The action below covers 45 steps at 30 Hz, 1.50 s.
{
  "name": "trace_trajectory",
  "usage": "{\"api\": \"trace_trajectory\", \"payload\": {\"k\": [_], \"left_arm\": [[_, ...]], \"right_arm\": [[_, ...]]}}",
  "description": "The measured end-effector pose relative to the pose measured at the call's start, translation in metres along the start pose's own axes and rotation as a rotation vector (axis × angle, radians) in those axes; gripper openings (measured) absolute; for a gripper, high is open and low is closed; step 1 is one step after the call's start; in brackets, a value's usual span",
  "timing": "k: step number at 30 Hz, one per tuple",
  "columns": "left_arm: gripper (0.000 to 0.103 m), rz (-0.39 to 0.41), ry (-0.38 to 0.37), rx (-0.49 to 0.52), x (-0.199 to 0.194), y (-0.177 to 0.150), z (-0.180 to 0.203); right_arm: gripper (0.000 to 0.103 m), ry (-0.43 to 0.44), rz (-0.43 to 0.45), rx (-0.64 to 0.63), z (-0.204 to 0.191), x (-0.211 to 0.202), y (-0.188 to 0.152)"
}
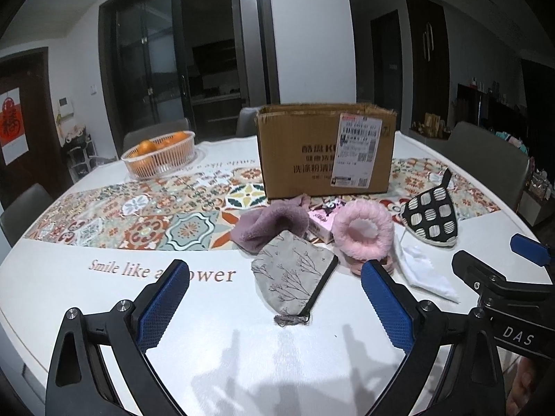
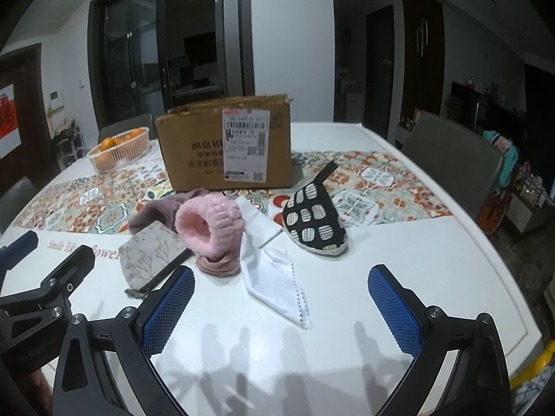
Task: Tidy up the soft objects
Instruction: 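Grasp the grey floral pouch with the left tool while the right tool grasps the white cloth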
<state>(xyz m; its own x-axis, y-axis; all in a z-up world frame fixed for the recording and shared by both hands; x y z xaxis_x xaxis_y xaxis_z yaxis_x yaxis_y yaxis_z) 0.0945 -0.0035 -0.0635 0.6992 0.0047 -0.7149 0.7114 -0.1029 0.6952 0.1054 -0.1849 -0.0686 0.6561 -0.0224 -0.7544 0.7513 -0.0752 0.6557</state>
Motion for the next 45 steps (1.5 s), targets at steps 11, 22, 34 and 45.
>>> {"api": "trace_trajectory", "payload": {"k": [11,22,34,45], "left_arm": [[0.097,-0.139,-0.033,0.022,0.065,0.008,0.005],[0.091,-0.235,-0.081,0.013,0.101,0.009,0.004],[0.036,-0.285,-0.126,0.024,0.115,0.010,0.007],[0.012,-0.238,-0.162,0.011,0.096,0.008,0.007]], "right_arm": [[0.095,0.024,-0.132,-0.002,-0.002,0.060,0.004],[0.082,0.027,-0.216,-0.014,-0.009,0.088,0.006],[0.054,0.025,-0.242,-0.009,-0.008,0.097,0.010],[0.014,0.065,-0.223,-0.010,-0.009,0.091,0.008]]}}
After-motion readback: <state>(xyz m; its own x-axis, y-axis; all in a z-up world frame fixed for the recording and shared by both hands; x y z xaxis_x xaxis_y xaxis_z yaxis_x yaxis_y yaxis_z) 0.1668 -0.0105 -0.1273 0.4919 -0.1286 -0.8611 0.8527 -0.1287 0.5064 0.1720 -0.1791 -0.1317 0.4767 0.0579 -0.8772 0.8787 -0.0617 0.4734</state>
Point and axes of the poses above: each gripper's, at about its wrist camera, not at the fingertips, and x roughly the way its jaws point, z to its right, y to its top, the point moved 1 cm from there along x, roughly the way its jaws point, and after that the axes turned 13 degrees about -z, right-handed, at the moved point
